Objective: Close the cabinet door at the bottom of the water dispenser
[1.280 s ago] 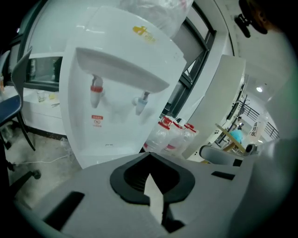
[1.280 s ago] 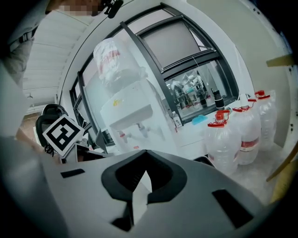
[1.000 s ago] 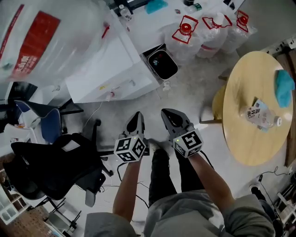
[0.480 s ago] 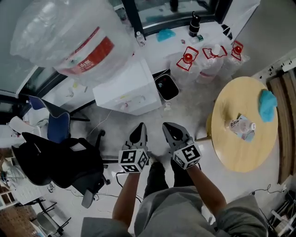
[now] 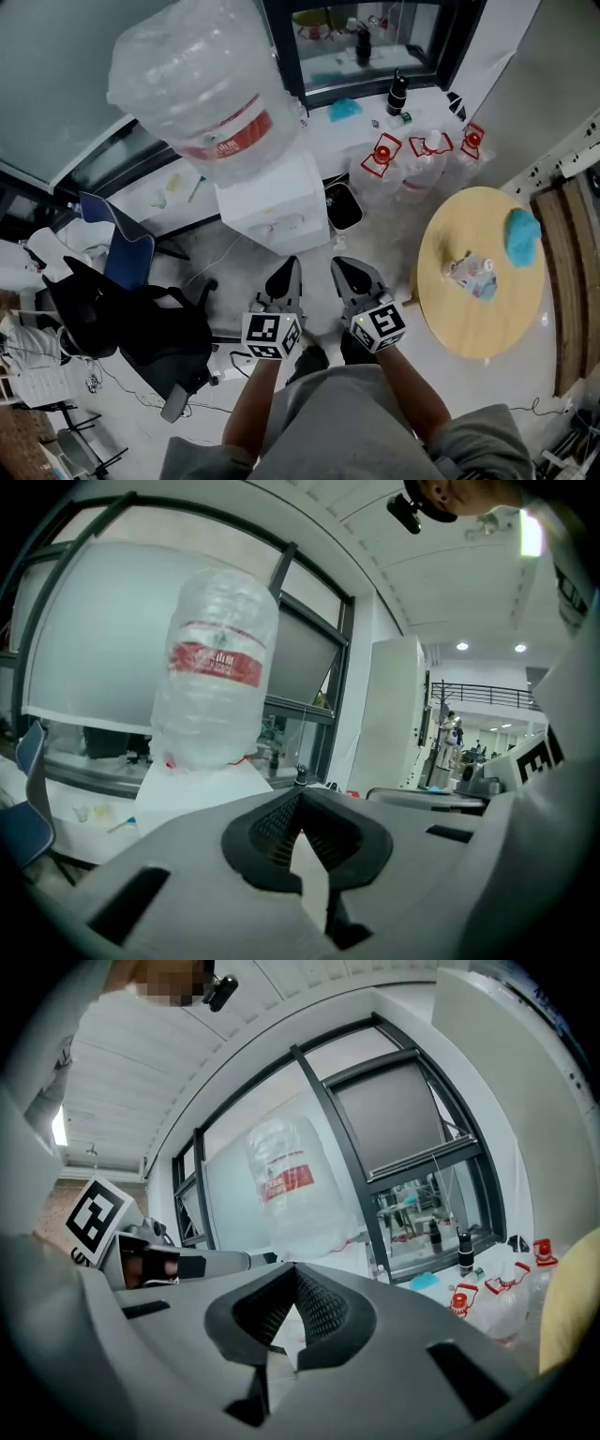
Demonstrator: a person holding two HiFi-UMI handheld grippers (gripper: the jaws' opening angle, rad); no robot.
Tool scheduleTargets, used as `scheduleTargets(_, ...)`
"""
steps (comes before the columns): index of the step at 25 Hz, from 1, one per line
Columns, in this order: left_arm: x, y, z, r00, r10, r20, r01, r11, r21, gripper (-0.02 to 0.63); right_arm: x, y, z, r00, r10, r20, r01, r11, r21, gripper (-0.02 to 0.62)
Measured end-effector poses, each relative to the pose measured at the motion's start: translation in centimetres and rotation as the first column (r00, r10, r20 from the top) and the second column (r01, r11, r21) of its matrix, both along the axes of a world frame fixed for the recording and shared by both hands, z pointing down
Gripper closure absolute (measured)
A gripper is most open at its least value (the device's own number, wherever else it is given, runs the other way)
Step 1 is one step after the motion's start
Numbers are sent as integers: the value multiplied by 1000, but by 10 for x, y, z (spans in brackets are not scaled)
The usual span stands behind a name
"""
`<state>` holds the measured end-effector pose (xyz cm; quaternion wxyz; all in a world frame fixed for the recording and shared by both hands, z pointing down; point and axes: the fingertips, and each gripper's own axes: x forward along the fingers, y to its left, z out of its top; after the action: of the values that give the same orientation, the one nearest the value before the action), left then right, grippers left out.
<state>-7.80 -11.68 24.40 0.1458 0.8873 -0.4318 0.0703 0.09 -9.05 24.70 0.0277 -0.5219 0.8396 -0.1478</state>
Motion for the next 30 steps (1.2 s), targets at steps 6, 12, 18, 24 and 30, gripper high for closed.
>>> scheduleTargets(6,2,8,-54,999,25,-39,-21,994,107,601,-7,-4,-54,1000,4,-13,-3,995,102,588)
scheduleTargets(12,-3,13,-98,999,41,-28,-33,969,247,601,-22,-2,-96,999,-16,-49,25,979,201,588)
scheduleTargets(18,-13,20,-127,999,42,0,-39,929,369,601,-34,2,-123,993,-5,-120,40,955,293,588)
scheduleTargets(24,-20,22,-135,999,49,-1,-44,913,405,601,-44,2,-137,991,-15,-132,58,944,325,588)
scheduleTargets(30,-27,25,-140,998,62,-3,-55,904,423,601,-55,4,-143,990,-23,-140,69,939,337,588)
